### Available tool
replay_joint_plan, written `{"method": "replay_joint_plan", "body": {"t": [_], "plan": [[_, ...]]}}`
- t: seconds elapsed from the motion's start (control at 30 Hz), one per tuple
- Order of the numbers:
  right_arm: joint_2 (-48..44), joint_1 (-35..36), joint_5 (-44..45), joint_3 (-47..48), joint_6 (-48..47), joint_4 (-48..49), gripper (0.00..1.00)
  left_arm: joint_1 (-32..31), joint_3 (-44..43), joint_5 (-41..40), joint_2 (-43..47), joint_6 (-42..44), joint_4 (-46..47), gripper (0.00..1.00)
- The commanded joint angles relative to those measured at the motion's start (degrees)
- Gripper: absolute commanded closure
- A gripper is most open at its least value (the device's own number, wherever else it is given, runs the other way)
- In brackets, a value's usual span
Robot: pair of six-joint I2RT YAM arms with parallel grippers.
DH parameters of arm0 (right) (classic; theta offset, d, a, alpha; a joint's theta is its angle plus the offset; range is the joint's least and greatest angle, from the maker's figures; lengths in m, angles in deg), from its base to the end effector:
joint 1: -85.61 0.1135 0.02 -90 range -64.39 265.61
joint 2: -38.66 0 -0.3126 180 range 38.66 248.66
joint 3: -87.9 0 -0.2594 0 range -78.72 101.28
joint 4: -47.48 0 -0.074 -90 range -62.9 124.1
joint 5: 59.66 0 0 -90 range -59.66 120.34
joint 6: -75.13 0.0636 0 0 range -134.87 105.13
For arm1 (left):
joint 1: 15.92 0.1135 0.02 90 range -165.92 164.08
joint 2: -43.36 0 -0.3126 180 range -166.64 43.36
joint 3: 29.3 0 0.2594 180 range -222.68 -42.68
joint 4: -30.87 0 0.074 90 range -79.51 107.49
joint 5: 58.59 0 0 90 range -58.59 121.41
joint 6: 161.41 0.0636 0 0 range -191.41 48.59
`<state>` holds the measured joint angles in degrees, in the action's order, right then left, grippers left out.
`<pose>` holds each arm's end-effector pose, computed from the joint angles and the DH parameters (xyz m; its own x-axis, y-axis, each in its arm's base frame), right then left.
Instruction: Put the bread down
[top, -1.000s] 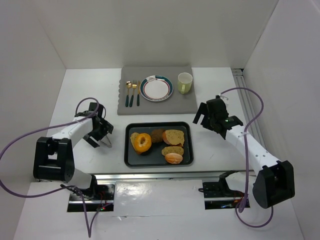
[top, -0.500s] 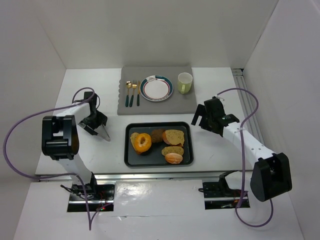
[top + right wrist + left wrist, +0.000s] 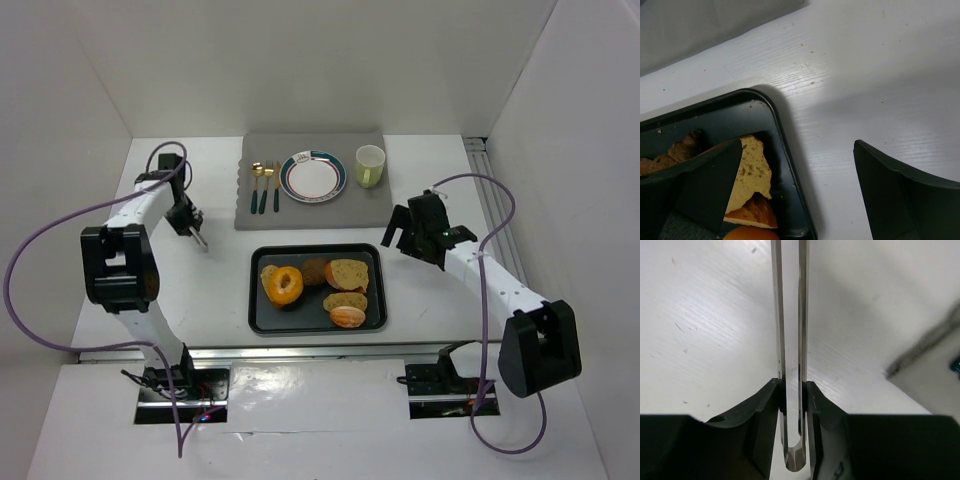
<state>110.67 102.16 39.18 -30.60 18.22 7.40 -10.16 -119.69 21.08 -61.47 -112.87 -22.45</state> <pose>0.2572 0.0662 0.2578 -0.7231 0.3479 -0.5967 0.2469 0.9370 0.2471 0.3997 0.0518 0.2246 -0.5801 -0.7132 -0.3935 -0.7343 0.6669 -0.1262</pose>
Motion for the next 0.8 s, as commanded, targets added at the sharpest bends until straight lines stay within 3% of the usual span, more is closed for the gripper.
{"method": "replay_joint_plan", "body": {"t": [0.0,0.07,0.2,0.4,0.77], "plan": [[0.8,-0.4,-0.4,3.0,-1.2,3.9,0.01,-3.6,-4.9,-1.4,7.6,9.2,-4.4,0.61],[0.9,-0.4,-0.4,3.0,-0.6,5.1,0.01,-5.8,-4.4,1.5,12.1,12.4,-4.4,0.55],[2.0,-1.0,-1.6,5.6,0.0,5.9,0.01,-12.4,-1.4,7.2,18.2,15.1,-6.1,0.54],[2.6,-1.0,-0.6,8.3,-1.9,4.8,0.01,-25.8,-1.5,5.7,25.7,18.6,-13.1,0.48],[2.1,-1.5,-1.9,7.2,-1.3,5.4,0.01,-30.5,-2.1,9.4,34.7,18.6,-19.5,0.40]]}}
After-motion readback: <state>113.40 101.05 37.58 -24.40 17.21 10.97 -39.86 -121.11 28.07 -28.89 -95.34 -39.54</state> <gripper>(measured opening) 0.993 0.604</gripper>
